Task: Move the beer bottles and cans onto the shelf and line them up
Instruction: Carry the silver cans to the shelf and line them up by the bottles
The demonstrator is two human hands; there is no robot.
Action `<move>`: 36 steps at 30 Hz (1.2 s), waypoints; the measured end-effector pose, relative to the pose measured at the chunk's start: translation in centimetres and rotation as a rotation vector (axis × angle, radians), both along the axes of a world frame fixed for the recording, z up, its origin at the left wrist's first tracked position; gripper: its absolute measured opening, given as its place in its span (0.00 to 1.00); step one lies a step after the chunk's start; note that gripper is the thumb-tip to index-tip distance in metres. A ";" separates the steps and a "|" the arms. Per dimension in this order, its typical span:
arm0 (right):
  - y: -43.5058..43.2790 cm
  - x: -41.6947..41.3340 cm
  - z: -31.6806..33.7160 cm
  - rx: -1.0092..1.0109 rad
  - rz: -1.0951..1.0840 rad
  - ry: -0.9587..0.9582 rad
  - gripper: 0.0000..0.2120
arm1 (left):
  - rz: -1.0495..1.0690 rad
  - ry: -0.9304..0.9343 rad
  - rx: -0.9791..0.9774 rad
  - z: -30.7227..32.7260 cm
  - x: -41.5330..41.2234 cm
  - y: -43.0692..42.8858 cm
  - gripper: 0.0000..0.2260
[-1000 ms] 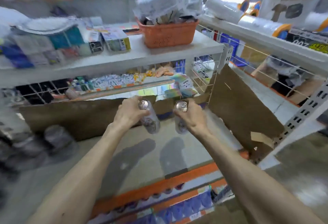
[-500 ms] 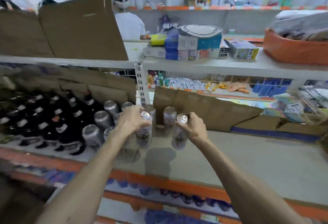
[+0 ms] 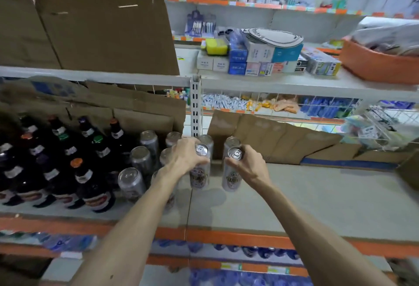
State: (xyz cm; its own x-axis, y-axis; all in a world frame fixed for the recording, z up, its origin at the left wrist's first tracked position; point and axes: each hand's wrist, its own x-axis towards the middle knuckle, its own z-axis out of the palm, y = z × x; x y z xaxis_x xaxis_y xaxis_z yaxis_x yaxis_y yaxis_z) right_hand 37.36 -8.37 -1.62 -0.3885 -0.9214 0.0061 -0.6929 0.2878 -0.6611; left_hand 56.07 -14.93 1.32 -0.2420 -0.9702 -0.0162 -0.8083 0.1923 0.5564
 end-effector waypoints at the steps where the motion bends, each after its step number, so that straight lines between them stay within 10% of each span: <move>1: -0.1 -0.3 -0.2 0.001 -0.011 0.005 0.24 | -0.001 0.002 0.003 -0.2 -0.2 -0.2 0.29; 36: -3.0 -1.1 -6.1 0.033 -0.054 -0.152 0.28 | -0.009 0.026 0.089 -6.1 -2.3 -2.7 0.24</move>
